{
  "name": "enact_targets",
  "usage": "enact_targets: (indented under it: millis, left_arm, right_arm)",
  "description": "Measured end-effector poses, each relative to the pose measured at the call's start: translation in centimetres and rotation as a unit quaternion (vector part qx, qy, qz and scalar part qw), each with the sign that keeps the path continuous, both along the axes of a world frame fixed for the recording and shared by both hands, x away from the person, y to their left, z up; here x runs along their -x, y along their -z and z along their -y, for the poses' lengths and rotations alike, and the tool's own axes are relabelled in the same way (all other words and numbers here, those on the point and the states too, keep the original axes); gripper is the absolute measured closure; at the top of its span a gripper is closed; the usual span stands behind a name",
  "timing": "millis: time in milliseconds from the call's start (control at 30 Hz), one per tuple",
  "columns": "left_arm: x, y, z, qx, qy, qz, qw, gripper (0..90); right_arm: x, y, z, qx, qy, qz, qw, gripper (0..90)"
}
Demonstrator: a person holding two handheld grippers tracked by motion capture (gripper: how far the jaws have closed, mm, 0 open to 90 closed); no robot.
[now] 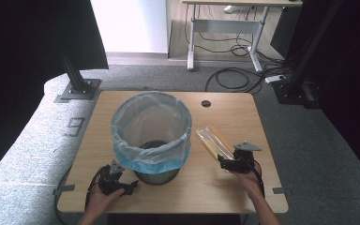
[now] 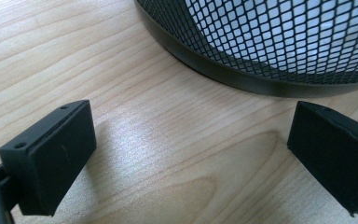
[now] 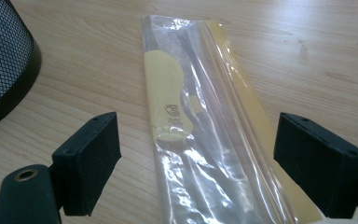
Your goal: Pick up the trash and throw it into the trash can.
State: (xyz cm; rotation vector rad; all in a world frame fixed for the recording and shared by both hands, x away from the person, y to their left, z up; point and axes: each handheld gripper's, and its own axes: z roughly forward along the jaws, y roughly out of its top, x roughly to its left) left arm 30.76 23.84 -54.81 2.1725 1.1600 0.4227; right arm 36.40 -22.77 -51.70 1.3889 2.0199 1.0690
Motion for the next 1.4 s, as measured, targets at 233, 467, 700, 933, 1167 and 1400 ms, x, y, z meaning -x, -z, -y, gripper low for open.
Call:
enact_targets:
  millis: [233, 467, 700, 933, 1167, 1400]
  left_arm:
    - [0.0, 0.0, 0.0, 0.0, 0.001, -0.001, 1.0, 0.9]
    - [0.0, 0.0, 0.0, 0.0, 0.001, -0.001, 1.0, 0.9]
    - [0.0, 0.0, 0.0, 0.0, 0.001, 0.0, 1.0, 1.0]
    - [0.0, 0.0, 0.0, 0.0, 0.002, 0.0, 1.0, 1.0]
    - [0.0, 0.0, 0.0, 0.0, 0.002, 0.0, 1.0, 1.0]
    - [0.0, 0.0, 0.0, 0.0, 0.002, 0.0, 1.0, 1.1]
  right_arm:
    - [-1.7, 0.7, -0.7, 0.012, -0.004, -0.013, 0.9998, 14.0]
    - [-3.4, 1.5, -1.8, 0.022, -0.007, -0.027, 0.9994, 13.6]
    - [-5.1, 2.4, -3.7, 0.059, -0.01, -0.031, 0.9977, 13.3]
    - [-5.7, 2.8, -3.6, 0.057, -0.009, -0.044, 0.9974, 20.3]
    - [-5.7, 3.1, -2.9, 0.06, -0.001, -0.048, 0.997, 29.2]
    - [-5.5, 2.8, -2.3, 0.051, -0.004, -0.057, 0.9971, 61.8]
